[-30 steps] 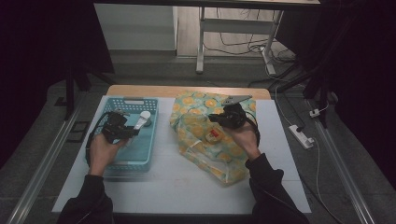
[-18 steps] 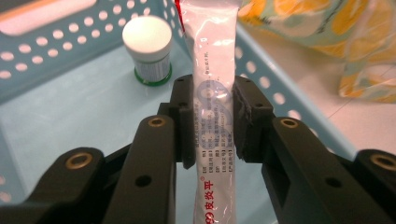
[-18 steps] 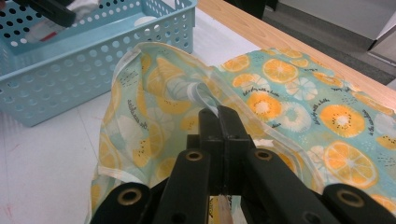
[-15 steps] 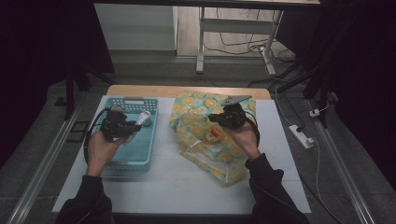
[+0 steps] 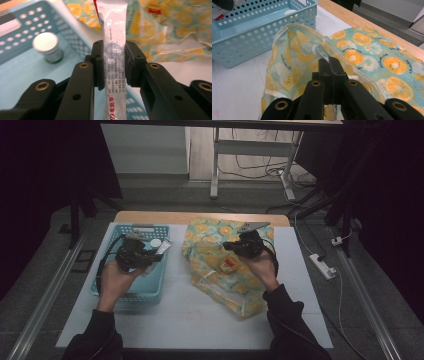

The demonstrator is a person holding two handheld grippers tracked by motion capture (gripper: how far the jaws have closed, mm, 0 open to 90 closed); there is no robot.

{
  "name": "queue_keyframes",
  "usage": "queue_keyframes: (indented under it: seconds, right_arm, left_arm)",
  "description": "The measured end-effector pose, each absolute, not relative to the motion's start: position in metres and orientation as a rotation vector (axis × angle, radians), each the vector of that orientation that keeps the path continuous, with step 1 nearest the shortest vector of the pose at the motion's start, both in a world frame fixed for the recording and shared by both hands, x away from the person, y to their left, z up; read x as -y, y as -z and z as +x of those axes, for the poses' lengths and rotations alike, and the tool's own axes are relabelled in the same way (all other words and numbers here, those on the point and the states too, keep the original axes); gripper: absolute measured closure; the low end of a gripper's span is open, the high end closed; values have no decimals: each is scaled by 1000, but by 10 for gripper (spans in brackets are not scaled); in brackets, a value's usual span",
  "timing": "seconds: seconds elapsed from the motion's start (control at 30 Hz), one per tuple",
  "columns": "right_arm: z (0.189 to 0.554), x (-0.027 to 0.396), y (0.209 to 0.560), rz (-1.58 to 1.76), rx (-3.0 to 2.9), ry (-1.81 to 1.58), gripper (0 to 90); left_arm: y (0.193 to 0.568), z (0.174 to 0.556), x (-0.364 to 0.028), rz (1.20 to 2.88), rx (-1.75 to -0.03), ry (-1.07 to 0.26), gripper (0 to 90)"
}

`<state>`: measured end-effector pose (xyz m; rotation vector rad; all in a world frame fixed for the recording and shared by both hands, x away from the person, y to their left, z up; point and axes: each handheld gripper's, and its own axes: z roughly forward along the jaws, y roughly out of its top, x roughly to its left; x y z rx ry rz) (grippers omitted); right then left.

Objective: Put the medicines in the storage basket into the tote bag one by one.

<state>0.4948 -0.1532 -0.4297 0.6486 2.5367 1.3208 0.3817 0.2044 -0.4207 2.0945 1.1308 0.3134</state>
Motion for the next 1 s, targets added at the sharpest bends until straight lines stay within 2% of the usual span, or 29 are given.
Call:
queue_keyframes:
  seconds: [0.57, 1.0]
  right_arm:
    - [492, 154, 424, 643, -2518, -1345, 900]
    - [491, 154, 420, 636, -2507, -1358, 900]
  left_arm:
    - [418, 376, -149, 2161, -970, -177, 717]
    - [434, 387, -105, 2227, -908, -88, 717]
